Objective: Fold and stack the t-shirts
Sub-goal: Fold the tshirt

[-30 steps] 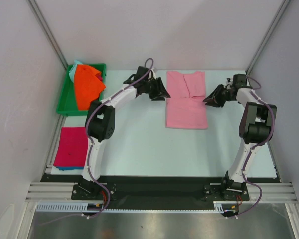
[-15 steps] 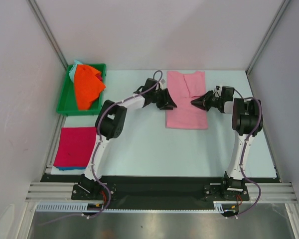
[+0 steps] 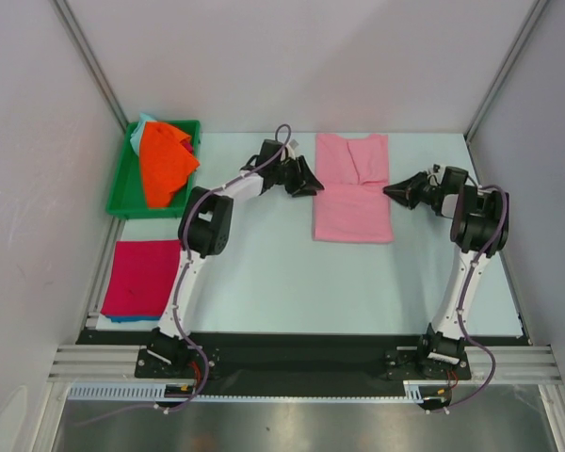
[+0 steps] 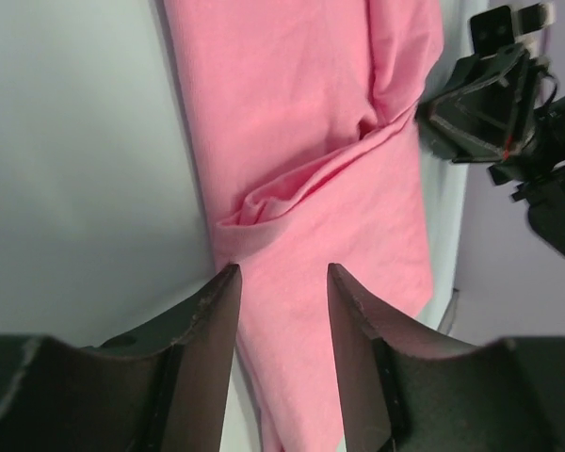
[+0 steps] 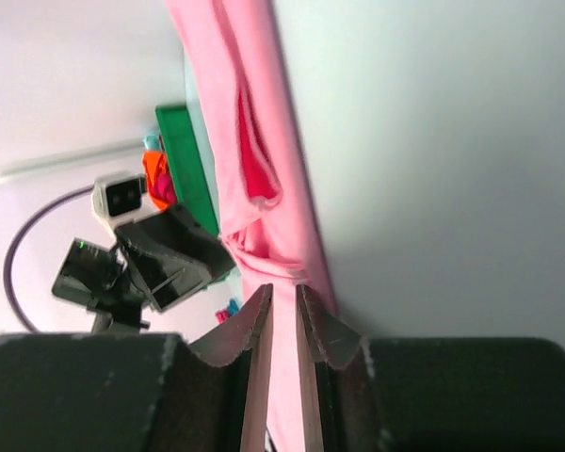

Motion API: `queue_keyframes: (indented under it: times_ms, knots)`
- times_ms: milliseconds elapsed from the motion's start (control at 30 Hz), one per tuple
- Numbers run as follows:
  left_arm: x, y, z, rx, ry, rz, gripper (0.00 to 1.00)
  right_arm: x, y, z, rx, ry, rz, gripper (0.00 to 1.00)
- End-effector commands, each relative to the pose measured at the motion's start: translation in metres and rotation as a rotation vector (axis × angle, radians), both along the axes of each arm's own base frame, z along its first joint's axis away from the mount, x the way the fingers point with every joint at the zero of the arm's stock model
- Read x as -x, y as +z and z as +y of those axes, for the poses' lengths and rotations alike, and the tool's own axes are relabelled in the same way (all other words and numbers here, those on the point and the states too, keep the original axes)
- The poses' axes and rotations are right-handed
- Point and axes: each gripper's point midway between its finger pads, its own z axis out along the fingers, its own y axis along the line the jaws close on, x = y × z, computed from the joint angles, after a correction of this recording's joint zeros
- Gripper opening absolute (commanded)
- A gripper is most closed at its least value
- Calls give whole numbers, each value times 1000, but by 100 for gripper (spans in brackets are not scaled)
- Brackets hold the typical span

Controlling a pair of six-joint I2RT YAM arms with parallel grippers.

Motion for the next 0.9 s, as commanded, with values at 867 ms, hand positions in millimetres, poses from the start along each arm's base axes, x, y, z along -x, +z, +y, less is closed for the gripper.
queue_keyframes:
  times_ms: [867]
  knots:
    - [136,-4,-12,-106,-251,36,41,131,5,63,20,109,145,20]
